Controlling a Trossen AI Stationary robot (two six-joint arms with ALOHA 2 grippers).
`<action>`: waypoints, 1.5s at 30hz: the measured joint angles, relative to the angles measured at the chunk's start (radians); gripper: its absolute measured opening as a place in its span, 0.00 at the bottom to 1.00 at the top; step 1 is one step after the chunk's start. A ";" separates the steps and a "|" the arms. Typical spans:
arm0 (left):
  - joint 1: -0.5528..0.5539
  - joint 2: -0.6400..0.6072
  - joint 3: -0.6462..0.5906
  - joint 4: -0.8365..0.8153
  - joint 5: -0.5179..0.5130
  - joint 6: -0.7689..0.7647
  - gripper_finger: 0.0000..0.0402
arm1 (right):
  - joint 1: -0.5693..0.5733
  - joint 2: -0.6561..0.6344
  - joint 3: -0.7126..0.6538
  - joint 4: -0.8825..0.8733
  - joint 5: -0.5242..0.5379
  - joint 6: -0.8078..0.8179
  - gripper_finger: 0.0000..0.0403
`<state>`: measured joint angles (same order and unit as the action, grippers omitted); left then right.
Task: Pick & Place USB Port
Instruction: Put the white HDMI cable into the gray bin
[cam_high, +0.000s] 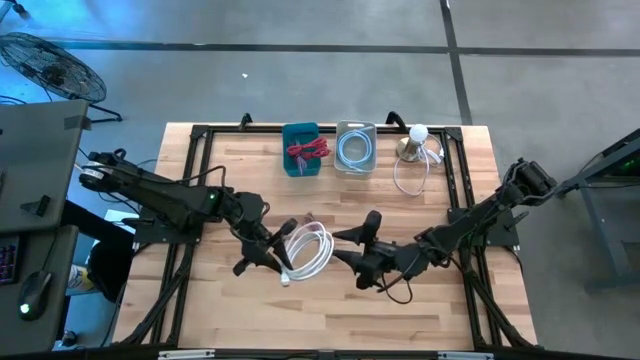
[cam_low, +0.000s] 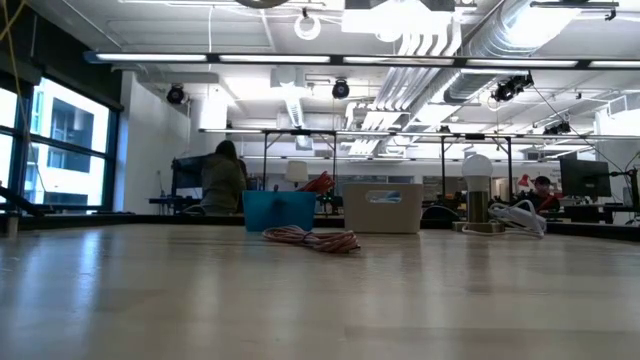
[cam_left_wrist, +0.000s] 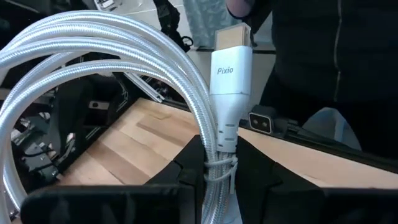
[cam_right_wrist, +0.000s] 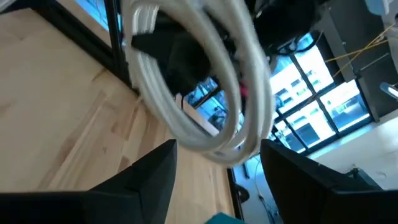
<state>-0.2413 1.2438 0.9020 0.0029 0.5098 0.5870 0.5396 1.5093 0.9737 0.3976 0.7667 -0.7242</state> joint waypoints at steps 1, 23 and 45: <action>0.000 0.003 -0.003 0.005 0.000 0.006 0.13 | 0.000 0.000 0.000 0.011 -0.001 -0.007 0.56; 0.000 0.048 -0.014 0.109 0.030 0.057 0.13 | -0.049 0.000 0.000 0.065 -0.177 -0.018 0.56; 0.000 0.088 -0.014 0.137 0.030 0.072 0.13 | -0.104 0.000 0.000 0.093 -0.285 0.012 0.21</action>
<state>-0.2409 1.3317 0.8879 0.1404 0.5400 0.6590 0.4358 1.5097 0.9733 0.4909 0.4812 -0.7121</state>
